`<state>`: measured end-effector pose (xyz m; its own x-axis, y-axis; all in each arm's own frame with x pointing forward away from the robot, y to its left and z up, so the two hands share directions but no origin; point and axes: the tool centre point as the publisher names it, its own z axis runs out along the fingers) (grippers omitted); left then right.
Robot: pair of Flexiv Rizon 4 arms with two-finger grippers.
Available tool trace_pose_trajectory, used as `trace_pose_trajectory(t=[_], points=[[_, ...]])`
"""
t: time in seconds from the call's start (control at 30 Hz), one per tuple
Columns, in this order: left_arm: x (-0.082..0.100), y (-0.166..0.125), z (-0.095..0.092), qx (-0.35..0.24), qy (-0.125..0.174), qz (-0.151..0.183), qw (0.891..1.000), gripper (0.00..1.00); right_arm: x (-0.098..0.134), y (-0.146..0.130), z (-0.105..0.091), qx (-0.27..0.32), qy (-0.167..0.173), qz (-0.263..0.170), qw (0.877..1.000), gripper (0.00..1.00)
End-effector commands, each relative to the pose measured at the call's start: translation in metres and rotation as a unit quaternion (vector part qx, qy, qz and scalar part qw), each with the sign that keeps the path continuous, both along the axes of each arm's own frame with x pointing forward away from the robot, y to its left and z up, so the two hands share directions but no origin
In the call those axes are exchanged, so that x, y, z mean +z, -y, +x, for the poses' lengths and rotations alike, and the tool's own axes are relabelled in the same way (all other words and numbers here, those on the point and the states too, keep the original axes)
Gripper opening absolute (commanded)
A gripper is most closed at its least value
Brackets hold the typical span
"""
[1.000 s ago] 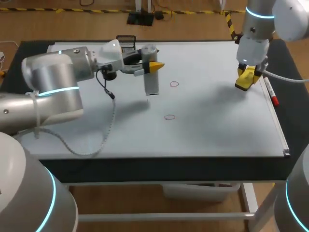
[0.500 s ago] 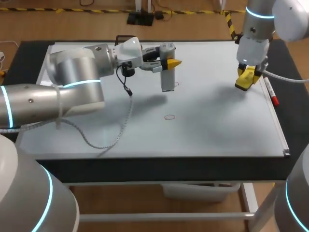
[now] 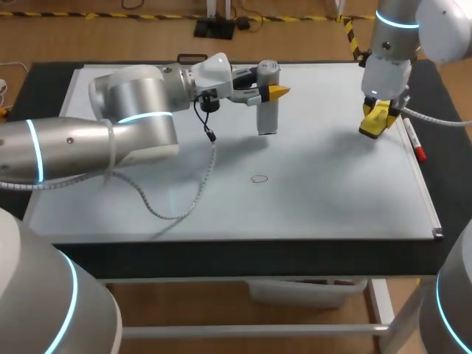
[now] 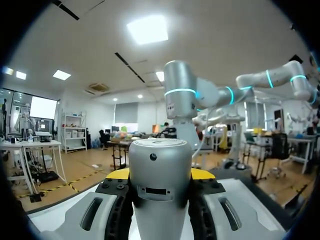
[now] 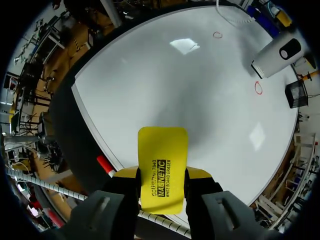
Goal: Pick up the inspection probe, press it on each red-marked spot on the whiteboard one by one, put down the probe, pick up the eraser, and wipe off all the red marks.
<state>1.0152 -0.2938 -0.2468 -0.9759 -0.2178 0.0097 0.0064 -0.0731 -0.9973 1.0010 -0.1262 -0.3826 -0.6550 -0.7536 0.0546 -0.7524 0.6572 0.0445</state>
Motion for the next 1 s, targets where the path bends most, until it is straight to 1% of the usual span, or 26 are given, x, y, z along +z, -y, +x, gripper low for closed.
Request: trace_pose_trajectory(t=[0.03, 0.3, 0.67, 1.0], points=[[-0.006, 0.009, 0.010, 0.001, 0.001, -0.001, 1.000, 0.00, 0.001, 0.000, 0.001, 0.001, 0.000, -0.002, 1.000, 0.00], [-0.013, 0.010, 0.021, 0.006, -0.001, 0.001, 1.000, 0.00, 0.001, 0.000, 0.001, 0.001, 0.000, -0.002, 1.000, 0.00], [-0.021, 0.011, 0.031, 0.007, -0.003, 0.006, 1.000, 0.00, 0.001, 0.000, 0.001, 0.001, 0.000, -0.002, 1.000, 0.00], [-0.026, 0.012, 0.034, 0.004, -0.003, 0.012, 1.000, 0.00, 0.001, 0.000, 0.001, 0.001, 0.000, -0.002, 1.000, 0.00]])
